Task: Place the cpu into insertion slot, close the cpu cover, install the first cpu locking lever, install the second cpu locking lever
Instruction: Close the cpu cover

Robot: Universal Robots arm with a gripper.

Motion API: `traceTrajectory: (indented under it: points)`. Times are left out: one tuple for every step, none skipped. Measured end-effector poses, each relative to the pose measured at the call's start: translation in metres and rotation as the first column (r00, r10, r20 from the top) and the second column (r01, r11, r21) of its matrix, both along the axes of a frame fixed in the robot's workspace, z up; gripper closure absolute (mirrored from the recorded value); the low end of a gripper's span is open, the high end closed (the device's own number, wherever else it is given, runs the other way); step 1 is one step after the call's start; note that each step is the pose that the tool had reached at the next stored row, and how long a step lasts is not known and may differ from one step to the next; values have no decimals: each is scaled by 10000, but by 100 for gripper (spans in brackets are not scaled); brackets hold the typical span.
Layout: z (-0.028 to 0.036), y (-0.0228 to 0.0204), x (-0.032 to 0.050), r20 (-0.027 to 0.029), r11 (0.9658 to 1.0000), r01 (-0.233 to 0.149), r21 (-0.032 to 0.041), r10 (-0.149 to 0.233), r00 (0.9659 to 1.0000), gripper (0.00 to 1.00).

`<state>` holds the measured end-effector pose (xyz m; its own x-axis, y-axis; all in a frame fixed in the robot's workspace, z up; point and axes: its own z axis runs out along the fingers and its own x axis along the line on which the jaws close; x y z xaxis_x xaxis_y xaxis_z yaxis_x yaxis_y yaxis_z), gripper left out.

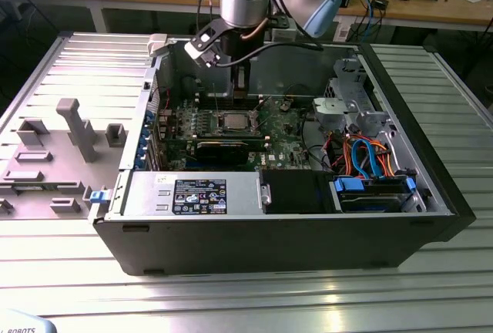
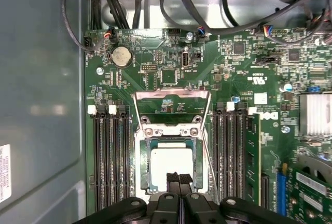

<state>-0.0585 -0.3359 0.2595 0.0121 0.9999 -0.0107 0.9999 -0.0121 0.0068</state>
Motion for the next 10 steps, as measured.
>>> traceTrajectory:
  points:
    - [17,1,0,0,10000,1,-34,-1,10000,89]
    - [33,1,1,0,10000,-1,-63,1,10000,89]
    - [52,1,1,0,10000,-2,-91,2,10000,89]
    - [72,1,1,0,9999,-2,-111,2,10000,89]
    - [92,1,1,0,9999,-2,-135,2,10000,89]
    - [101,1,1,0,9999,-1,-149,1,10000,89]
    - [121,1,1,1,9999,-2,-162,2,10000,89]
    - [134,1,0,0,9998,-1,-174,1,10000,89]
    - [144,1,1,0,9998,-1,-185,1,10000,89]
    - [163,1,1,0,9998,-2,-199,2,10000,89]
